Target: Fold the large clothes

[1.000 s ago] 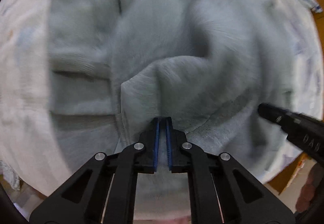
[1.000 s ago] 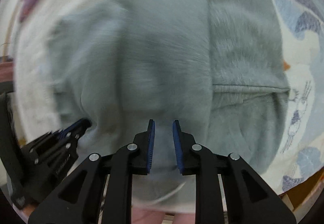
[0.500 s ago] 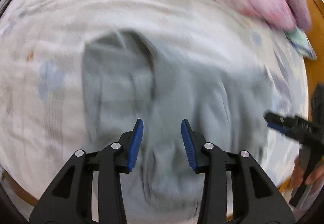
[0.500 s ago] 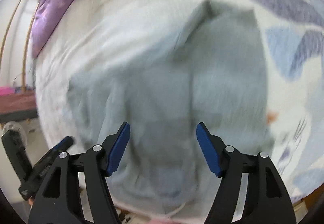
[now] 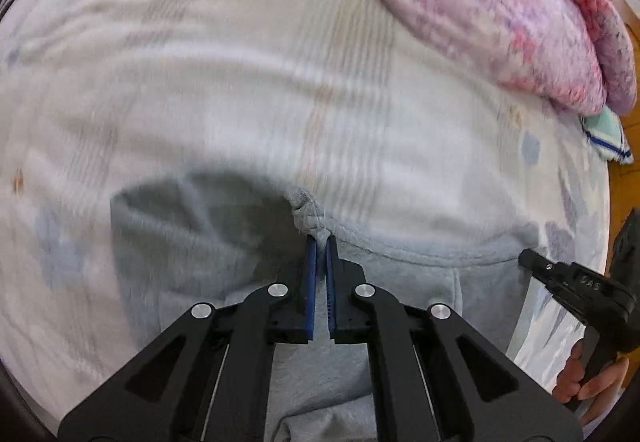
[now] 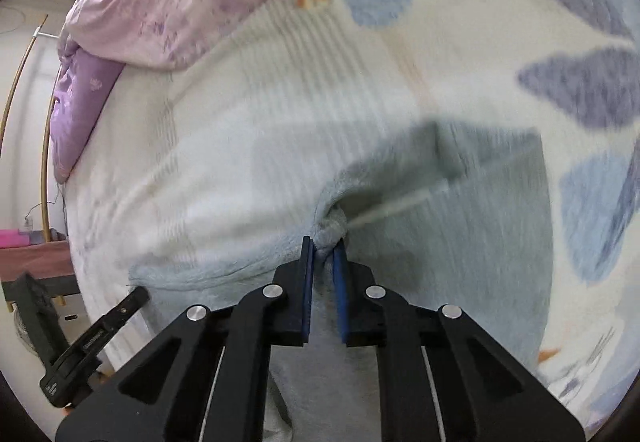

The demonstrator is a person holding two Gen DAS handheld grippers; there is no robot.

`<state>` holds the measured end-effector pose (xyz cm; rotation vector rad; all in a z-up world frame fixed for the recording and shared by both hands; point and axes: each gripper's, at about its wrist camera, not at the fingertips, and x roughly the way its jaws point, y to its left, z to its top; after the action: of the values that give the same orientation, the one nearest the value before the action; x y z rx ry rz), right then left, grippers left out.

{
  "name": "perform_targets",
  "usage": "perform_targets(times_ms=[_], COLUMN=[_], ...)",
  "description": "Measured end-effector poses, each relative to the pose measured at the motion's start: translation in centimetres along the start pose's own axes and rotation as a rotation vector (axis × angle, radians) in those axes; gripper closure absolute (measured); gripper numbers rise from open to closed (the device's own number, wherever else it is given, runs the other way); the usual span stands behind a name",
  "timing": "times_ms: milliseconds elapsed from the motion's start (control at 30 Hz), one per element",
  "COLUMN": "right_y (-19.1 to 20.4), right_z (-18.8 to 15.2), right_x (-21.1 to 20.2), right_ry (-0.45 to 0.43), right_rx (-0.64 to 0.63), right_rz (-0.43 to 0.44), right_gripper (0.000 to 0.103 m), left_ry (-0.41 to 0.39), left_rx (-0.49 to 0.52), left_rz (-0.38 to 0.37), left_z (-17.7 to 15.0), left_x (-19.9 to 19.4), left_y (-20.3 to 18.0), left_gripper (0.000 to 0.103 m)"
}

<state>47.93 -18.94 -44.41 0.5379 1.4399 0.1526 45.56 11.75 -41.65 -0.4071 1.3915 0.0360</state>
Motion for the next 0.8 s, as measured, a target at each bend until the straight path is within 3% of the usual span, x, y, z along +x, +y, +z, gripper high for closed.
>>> perform_targets(times_ms=[100,167,200,267,300,367,433,467,533,600,667,733,800], right_y=[-0.1,-0.5,-0.5,0.2,0.5,1.3,2.2,2.3,2.3,1.4,-0.6,-1.2,-0.6], right_z=[1.1,0.9,0.7,0.1,-0.5,-2.4,-5.2,-6.7,-9.0,-11.6,-14.5,-16.0,-16.5], right_x=[2.3,4.0,3.6,1.9,0.8,-1.7,-3.1,-3.3,-2.8,-1.1,2.8,3.7,2.8], right_ry=[0.037,0.089,0.08,0.063,0.042,0.004,0.021,0.037,0.112,0.211,0.318,0.296,0.275], right_rx=[-0.028,-0.023,-0.02,-0.033,-0.051,-0.107,-0.181,-0.197,-0.21,-0.223,-0.213,-0.216,-0.228], right_rz=[-0.057,-0.116,-0.114,-0.137,-0.139,-0.133,-0.142,-0.143,-0.133,-0.161,-0.252,-0.25,-0.265], right_gripper=[0.09,0.084,0.079,0.054,0.052,0.052,0.055,0.069,0.083,0.083,0.083,0.082,0.072], left_ry=[0.066,0.11,0.101,0.054,0.038,0.025,0.041,0.065,0.123,0.216,0.242,0.216,0.208], left_rx=[0.01,0.035,0.044,0.067,0.081,0.077,0.085,0.108,0.128,0.139,0.162,0.16,0.111], left_rz=[0.06,0.115,0.117,0.155,0.208,0.212,0.171,0.162,0.163,0.158,0.201,0.199,0.177], left_z=[0.9,0.3,0.1,-0.7,-1.5,-2.8,-4.9,-6.4,-8.9,-12.0,-14.0,-14.3,-13.9], left_x=[3.4,4.6,4.2,2.2,0.7,-1.1,-2.5,-2.5,-1.8,0.6,3.2,3.8,2.8], left_y=[0.3,0.4,0.4,0.4,0.6,1.0,1.2,1.0,0.9,1.2,1.7,2.0,2.5], left_gripper=[0.098,0.092,0.09,0.088,0.088,0.089,0.09,0.093,0.097,0.097,0.099,0.099,0.098])
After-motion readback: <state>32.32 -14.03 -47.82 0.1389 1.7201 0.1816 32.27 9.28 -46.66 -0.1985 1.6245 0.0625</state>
